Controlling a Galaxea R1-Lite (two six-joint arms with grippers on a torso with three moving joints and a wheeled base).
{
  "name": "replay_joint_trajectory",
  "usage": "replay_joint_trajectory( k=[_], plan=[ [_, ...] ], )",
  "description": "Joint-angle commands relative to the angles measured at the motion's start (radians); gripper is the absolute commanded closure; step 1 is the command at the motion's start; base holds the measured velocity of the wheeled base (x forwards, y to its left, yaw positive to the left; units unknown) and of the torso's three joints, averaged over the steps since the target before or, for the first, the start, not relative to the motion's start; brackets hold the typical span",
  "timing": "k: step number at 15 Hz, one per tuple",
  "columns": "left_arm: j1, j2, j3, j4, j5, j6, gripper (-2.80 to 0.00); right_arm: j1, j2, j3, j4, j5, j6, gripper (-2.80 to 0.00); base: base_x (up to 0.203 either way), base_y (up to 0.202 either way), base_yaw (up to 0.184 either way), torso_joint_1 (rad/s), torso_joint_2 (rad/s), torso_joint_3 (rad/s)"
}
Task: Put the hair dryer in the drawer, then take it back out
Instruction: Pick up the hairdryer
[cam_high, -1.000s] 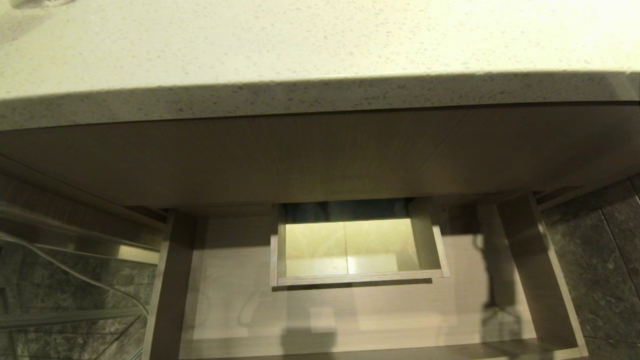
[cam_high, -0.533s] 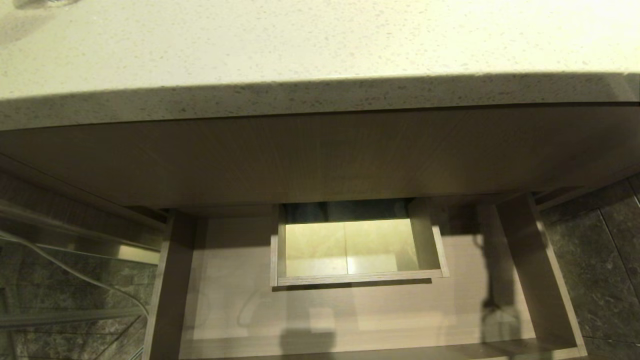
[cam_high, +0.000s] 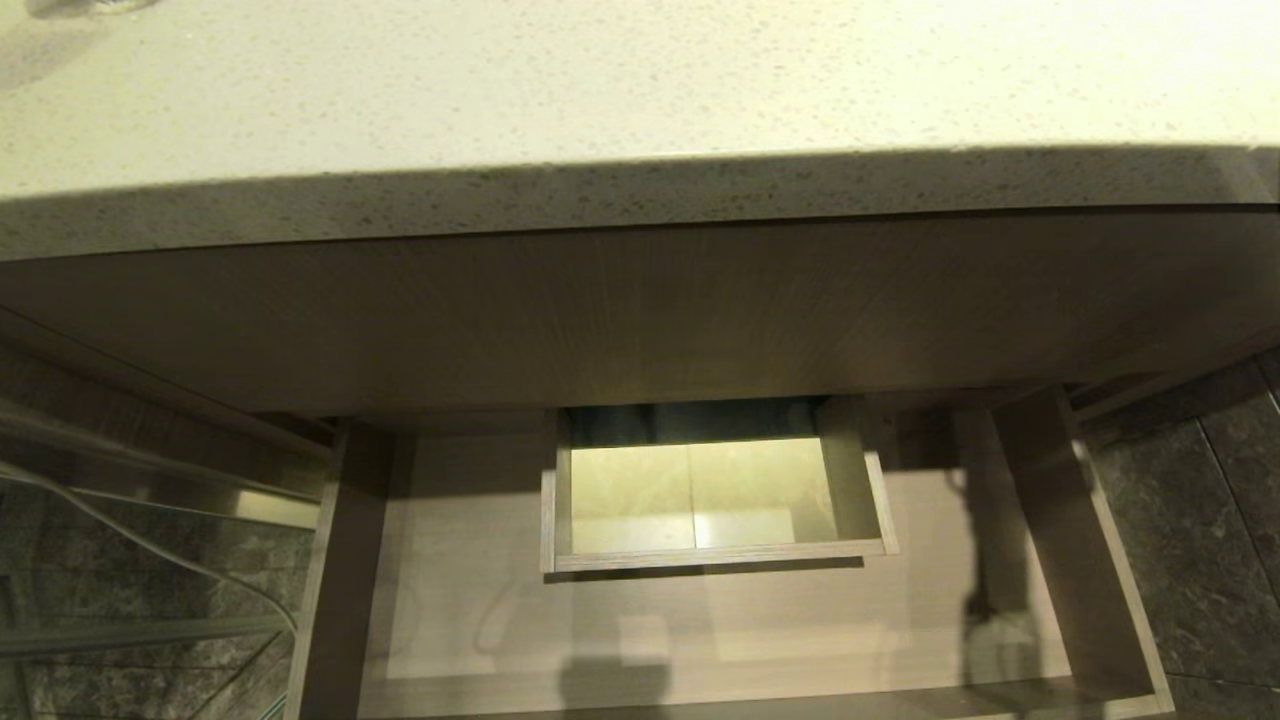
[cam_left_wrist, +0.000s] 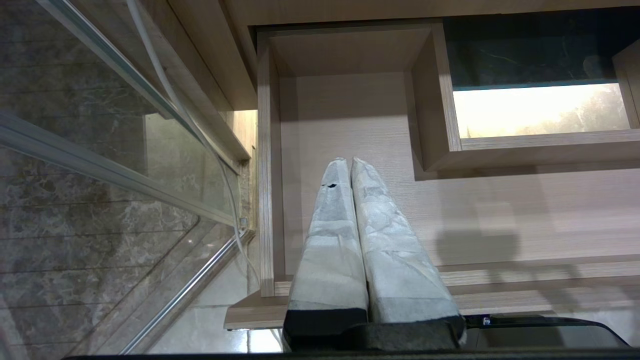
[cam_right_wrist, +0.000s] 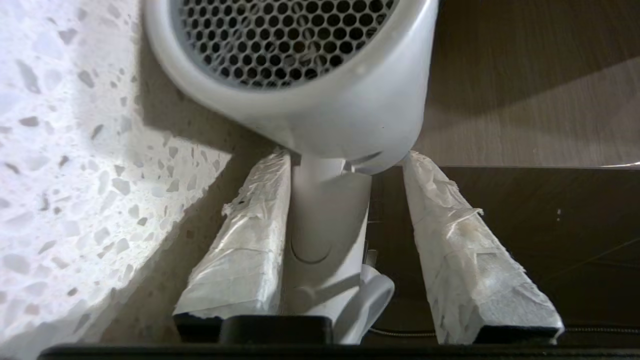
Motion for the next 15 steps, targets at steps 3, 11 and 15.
replay_joint_trajectory(
  k=[3,11,15],
  plan=[
    [0.0,0.0,0.0,0.0,0.0,0.0,0.0,0.0,0.0,0.003,-0.002,0.0,-0.007,0.0,0.0,0.0,0.0,0.0,0.0,0.0],
    [0.0,0.0,0.0,0.0,0.0,-0.001,0.0,0.001,-0.035,0.015,0.01,0.003,-0.007,0.0,0.0,0.0,0.0,0.0,0.0,0.0],
    [0.0,0.0,0.0,0.0,0.0,-0.001,0.0,0.001,-0.08,0.032,0.02,0.002,-0.007,0.0,0.0,0.0,0.0,0.0,0.0,0.0]
  ],
)
